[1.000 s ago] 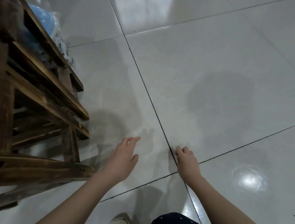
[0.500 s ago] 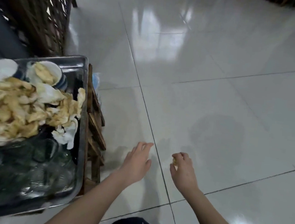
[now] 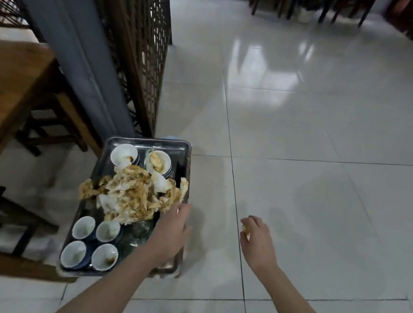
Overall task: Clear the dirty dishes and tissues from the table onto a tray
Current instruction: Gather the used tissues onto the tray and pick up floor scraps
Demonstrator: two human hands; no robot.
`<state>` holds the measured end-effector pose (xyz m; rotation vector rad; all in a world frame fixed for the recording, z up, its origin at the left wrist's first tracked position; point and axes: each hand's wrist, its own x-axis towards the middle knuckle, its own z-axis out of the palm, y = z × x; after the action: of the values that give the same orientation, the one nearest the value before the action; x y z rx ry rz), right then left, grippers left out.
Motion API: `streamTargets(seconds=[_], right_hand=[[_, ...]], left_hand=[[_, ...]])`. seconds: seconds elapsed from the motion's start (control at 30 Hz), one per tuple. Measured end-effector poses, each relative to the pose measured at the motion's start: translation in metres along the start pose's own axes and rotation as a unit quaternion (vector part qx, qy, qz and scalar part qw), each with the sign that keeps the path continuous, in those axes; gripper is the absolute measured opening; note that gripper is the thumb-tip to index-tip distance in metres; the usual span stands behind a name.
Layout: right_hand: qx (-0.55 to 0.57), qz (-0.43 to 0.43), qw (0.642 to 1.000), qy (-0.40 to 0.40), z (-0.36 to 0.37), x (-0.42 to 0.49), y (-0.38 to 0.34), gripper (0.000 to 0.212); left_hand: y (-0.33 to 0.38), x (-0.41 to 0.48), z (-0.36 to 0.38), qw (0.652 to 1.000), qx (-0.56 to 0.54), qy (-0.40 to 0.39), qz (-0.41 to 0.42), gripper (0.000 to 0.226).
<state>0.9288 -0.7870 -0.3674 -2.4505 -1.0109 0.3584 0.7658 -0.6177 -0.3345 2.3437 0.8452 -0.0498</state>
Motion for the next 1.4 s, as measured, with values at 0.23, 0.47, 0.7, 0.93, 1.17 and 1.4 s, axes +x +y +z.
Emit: streamTargets(seconds=[0.23, 0.47, 0.7, 0.93, 1.17, 1.4], right_hand=[[-0.012, -0.04, 0.996, -0.077, -0.062, -0.01, -0.12, 0.036], [-0.021, -0.106, 0.985, -0.133, -0.089, -0.008, -0.235, 0.04], [-0.031, -0.151, 0.974, -0.168, -0.09, 0.018, -0.314, 0.044], [-0.09, -0.153, 0.962, -0.205, -0.083, 0.036, -0.343, 0.051], [-0.096, -0.183, 0.957, -0.202, -0.084, 0.069, -0.364, 0.053], [-0.083, -0.289, 0.929, -0.218, -0.077, 0.098, -0.413, 0.05]], left_hand=[[-0.012, -0.073, -0.117, 0.995, -0.028, 0.035, -0.087, 0.054], [-0.027, -0.131, -0.199, 0.977, -0.075, 0.091, -0.18, 0.057], [-0.051, -0.16, -0.249, 0.962, -0.092, 0.091, -0.241, 0.057], [-0.071, -0.151, -0.278, 0.954, -0.103, 0.099, -0.263, 0.056], [-0.082, -0.141, -0.31, 0.948, -0.084, 0.126, -0.279, 0.055], [-0.09, -0.157, -0.353, 0.927, 0.025, 0.22, -0.302, 0.05]])
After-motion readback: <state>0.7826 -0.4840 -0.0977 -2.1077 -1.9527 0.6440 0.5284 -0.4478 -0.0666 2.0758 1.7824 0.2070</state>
